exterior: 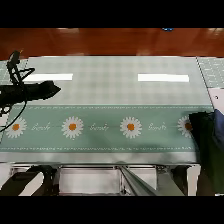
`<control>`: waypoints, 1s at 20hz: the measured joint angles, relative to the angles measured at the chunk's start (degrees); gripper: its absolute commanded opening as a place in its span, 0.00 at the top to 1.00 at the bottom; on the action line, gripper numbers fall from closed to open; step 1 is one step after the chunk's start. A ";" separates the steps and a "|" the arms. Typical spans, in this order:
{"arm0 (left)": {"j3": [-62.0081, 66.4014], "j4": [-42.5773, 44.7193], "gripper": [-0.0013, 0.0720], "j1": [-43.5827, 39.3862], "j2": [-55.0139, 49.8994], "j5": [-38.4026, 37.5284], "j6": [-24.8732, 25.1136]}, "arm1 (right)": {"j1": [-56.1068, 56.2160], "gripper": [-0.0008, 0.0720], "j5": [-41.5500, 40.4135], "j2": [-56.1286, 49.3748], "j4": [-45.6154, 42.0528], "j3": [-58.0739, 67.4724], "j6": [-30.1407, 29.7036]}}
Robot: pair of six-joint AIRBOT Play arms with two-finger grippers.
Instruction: Fold the shirts.
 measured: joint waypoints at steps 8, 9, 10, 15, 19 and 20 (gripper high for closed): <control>1.11 0.02 0.96 0.00 -5.68 5.22 1.09 | -0.66 0.41 -0.04 2.05 -5.03 -3.48 0.83; 2.16 0.00 0.96 0.00 -6.56 5.70 1.11 | -0.66 0.41 -0.13 1.49 -3.80 -2.86 0.87; 3.43 0.02 0.96 0.00 -7.41 5.97 1.14 | -0.66 0.41 -0.07 0.76 -1.90 -1.92 1.03; 12.98 0.02 0.96 0.00 -10.95 5.79 1.31 | -0.66 0.41 -0.11 -1.62 1.99 5.09 2.16; 18.71 0.00 0.96 0.00 -12.09 4.85 1.31 | -0.66 0.54 0.55 -3.54 3.63 11.43 2.99; 19.39 0.02 0.96 0.00 -12.24 4.72 1.31 | -0.66 0.70 2.62 -4.44 6.16 13.00 3.58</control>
